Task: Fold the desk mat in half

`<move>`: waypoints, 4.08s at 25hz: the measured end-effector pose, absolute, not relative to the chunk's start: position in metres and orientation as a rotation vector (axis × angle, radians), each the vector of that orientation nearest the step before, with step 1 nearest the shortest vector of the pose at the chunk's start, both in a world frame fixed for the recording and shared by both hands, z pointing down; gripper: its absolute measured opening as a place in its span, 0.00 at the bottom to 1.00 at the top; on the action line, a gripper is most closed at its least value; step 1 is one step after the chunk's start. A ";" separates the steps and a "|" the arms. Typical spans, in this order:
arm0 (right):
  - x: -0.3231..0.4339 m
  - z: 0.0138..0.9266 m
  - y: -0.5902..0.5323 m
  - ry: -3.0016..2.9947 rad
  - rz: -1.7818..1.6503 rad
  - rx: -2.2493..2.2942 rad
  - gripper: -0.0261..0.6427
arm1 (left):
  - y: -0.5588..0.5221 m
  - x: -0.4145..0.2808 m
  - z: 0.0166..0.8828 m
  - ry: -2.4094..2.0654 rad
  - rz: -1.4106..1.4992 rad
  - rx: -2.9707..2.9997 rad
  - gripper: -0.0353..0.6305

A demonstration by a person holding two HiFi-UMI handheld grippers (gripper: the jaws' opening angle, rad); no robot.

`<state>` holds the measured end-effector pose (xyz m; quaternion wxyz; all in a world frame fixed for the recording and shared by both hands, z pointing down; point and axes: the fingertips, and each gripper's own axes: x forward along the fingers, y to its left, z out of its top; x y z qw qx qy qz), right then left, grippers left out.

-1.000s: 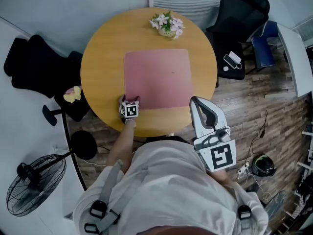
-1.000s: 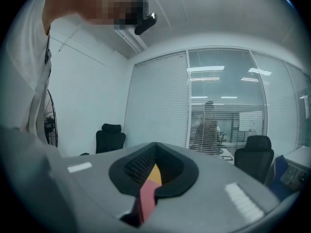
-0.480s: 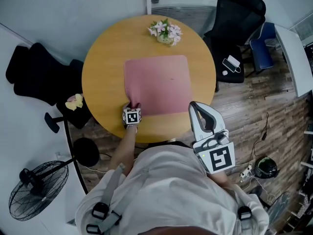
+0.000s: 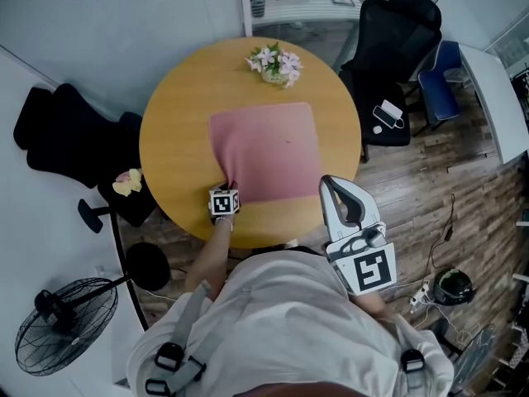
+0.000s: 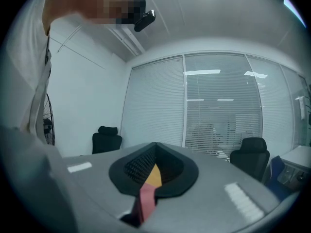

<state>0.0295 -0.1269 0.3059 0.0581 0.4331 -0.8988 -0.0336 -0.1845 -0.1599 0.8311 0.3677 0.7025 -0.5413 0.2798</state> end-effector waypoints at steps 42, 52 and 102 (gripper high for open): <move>0.086 0.308 -0.115 -2.711 0.014 1.443 0.05 | -0.205 -0.009 0.765 -1.099 0.623 2.159 0.12; 0.106 0.317 -0.117 -2.662 -0.040 1.437 0.05 | -0.224 0.035 0.779 -1.047 0.669 2.173 0.12; 0.115 0.322 -0.098 -2.661 -0.041 1.443 0.05 | -0.210 0.043 0.623 -1.055 0.242 2.450 0.34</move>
